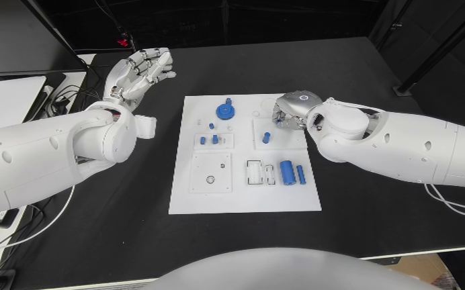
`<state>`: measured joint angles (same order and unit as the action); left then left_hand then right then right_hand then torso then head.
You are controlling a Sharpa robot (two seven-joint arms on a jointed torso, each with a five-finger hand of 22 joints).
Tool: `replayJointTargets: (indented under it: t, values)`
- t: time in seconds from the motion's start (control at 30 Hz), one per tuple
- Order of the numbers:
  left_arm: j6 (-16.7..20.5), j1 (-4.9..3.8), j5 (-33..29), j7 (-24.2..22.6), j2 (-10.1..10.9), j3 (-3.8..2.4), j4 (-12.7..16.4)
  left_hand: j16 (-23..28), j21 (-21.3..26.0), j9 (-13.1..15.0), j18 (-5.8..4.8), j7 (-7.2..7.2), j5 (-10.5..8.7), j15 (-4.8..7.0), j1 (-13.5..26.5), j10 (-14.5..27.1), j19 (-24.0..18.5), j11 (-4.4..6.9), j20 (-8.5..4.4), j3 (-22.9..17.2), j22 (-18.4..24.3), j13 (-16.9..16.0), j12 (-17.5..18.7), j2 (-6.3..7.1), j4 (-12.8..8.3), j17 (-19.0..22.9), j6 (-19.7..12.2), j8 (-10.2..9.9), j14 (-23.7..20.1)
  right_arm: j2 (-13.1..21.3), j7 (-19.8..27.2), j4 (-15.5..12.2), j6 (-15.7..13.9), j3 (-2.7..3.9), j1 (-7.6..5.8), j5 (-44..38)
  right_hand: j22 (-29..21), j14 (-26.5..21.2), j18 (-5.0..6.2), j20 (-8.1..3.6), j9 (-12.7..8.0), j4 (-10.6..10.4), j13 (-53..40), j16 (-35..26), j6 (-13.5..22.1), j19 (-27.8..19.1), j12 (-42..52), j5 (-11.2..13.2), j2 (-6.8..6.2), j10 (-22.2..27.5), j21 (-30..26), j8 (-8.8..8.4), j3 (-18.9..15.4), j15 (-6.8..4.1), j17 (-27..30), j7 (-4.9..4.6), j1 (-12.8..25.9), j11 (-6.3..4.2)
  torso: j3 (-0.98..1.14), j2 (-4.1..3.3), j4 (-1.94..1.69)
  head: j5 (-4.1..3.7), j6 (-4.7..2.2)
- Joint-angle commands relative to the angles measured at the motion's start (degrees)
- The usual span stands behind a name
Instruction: Assemble the parts on the task board
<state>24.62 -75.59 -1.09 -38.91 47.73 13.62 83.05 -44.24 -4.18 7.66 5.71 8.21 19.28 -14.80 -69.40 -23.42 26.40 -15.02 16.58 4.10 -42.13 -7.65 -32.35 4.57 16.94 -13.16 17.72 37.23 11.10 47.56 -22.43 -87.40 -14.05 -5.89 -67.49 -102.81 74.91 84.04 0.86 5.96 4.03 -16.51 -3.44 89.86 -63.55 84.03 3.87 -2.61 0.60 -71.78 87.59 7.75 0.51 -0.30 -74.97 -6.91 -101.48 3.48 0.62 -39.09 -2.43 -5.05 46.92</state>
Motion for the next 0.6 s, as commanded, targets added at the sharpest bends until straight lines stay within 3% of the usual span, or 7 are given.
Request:
replayJointTargets:
  t: [0.03,0.6]
  values:
    - [-0.31,-0.08,-0.07,-7.04,-0.02,-0.06,0.02,-0.36,-0.27,-0.05,-0.42,8.76,-0.34,0.11,-0.16,0.36,0.30,0.00,0.00,-0.40,0.09,0.04,-0.18,-0.56,0.05,0.05,-0.34,0.19,-0.34,0.13,0.05,-0.22,-1.73,0.01,-0.08,-0.05,13.99,5.96,-0.10,0.08,0.10,0.04,-0.10,0.14,-0.33,4.29,0.02,-0.12,-0.42,-0.30,-0.27,-0.04,0.25,0.13,-15.03,0.03,0.31,0.02,0.02,0.02,0.04,0.08,-0.03]
    - [-0.39,0.00,-0.07,-7.02,0.05,-0.06,-0.05,-0.36,-0.27,-0.05,-0.42,8.76,-0.34,0.11,-0.16,0.36,0.30,0.00,0.00,-0.40,0.09,0.04,-0.18,-0.56,0.05,0.05,-0.34,0.19,-0.34,1.89,1.94,-1.87,-7.67,0.01,-0.07,-0.55,14.08,5.96,-0.17,0.06,0.19,0.05,-0.08,0.14,-1.01,4.43,-0.06,-0.13,-0.53,-0.73,-0.06,0.07,0.64,0.14,-15.03,-0.11,0.36,0.14,-0.01,-0.01,0.02,0.17,0.09]
